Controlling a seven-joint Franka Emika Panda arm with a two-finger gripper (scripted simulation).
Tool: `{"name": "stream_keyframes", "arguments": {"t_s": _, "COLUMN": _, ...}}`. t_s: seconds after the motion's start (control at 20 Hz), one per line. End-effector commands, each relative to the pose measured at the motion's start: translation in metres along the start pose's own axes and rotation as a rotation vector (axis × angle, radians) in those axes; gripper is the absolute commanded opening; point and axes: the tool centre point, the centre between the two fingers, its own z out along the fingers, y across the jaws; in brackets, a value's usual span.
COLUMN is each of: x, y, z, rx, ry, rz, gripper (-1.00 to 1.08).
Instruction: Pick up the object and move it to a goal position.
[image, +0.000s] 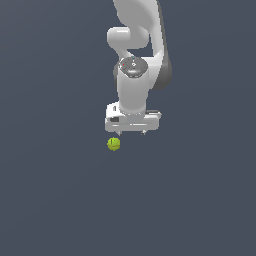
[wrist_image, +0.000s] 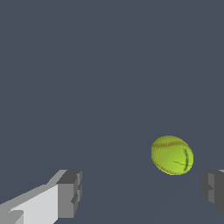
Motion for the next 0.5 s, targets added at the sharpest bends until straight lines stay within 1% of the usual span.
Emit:
{"name": "stream_keyframes", "arguments": {"t_s": 0.0, "x": 0.000, "y": 0.000, "z": 0.000, "rx": 0.000, "ry": 0.000, "rz": 0.000, "gripper": 1.00}}
{"name": "stream_keyframes", "arguments": {"t_s": 0.45, "x": -0.004, "y": -0.010, "z": -0.006, "rx": 0.010, "ry": -0.008, "rz": -0.044, "gripper": 1.00}}
